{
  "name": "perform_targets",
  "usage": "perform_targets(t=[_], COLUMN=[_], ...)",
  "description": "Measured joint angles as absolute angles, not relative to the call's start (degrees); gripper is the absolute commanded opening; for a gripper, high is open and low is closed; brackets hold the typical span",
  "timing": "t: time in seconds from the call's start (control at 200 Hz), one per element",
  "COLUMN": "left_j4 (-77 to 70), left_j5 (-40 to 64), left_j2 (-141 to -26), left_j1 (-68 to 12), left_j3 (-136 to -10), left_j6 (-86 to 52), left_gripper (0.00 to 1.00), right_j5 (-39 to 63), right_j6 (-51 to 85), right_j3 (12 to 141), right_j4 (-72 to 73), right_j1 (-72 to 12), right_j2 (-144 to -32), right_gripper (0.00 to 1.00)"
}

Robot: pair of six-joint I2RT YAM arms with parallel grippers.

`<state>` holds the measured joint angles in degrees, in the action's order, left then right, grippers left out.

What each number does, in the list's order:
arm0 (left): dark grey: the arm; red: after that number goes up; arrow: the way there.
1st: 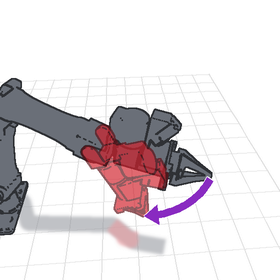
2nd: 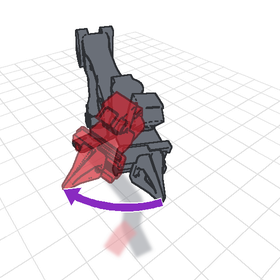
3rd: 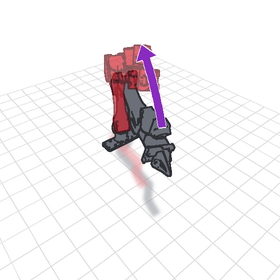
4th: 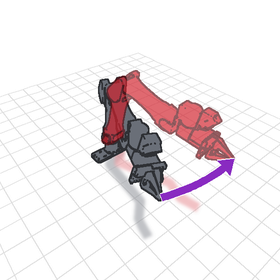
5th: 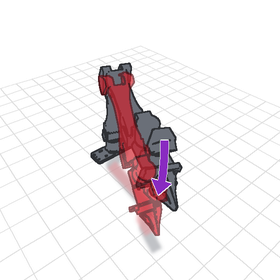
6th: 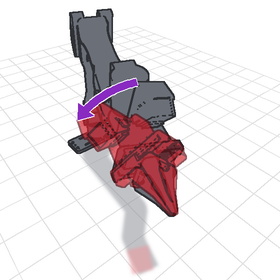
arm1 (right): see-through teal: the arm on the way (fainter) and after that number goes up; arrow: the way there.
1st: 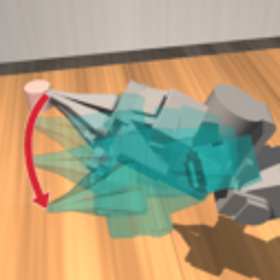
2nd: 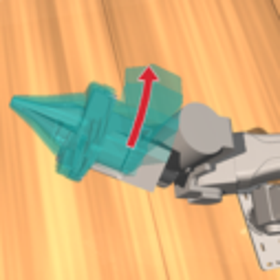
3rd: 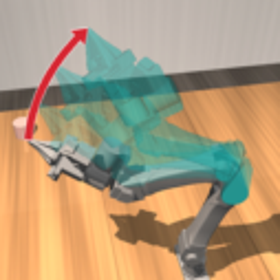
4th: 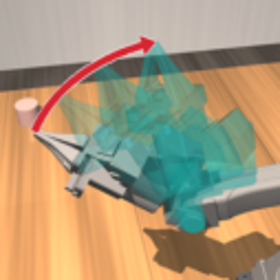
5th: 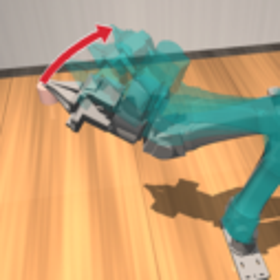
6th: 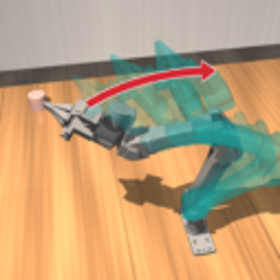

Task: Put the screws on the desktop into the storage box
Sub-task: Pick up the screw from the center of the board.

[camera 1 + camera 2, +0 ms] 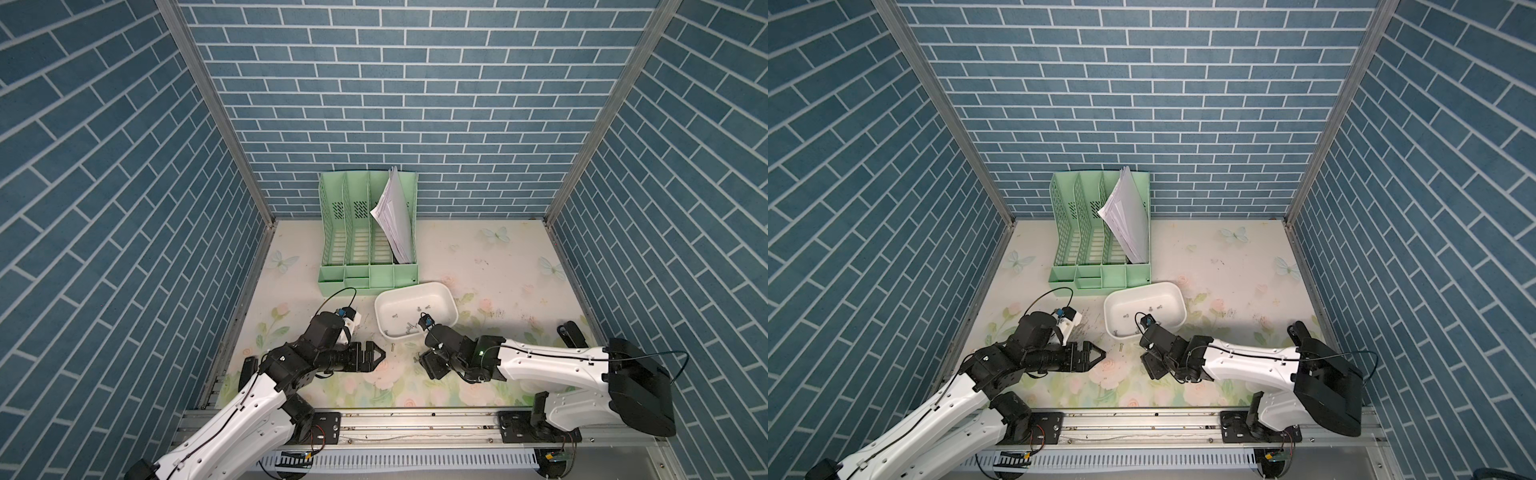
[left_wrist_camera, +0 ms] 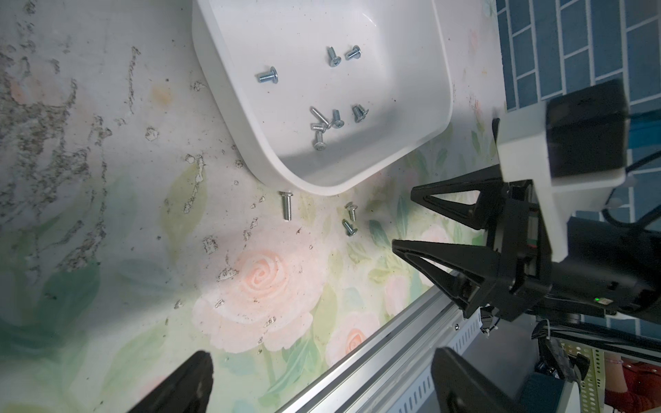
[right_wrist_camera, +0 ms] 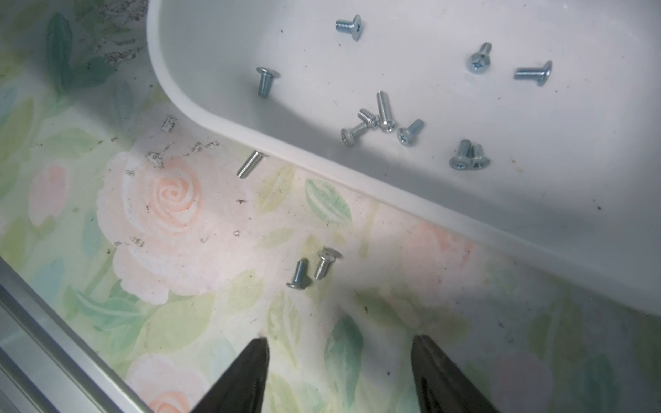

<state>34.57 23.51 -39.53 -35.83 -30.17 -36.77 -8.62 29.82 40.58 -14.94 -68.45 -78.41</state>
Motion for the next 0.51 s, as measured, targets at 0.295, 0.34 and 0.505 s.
perform_targets(t=[0.295, 0.34, 0.505], left_j4=[33.89, 33.87, 33.76], left_j5=[25.15, 25.28, 25.74], left_j2=[-40.56, -40.56, -40.77], left_j1=[-34.61, -34.57, -34.46], left_j3=[-30.17, -30.17, -30.17], left_j6=[-36.32, -36.23, -36.10], left_gripper=[1.00, 1.00, 1.00], right_j5=[-7.99, -7.92, -7.68], right_j6=[29.78, 29.82, 29.80], right_j3=[42.15, 42.48, 43.29], right_j4=[-12.40, -12.32, -11.44], right_j1=[-69.56, -69.80, -70.50], right_j2=[-83.20, -83.83, -85.93], right_gripper=[0.49, 0.47, 0.43])
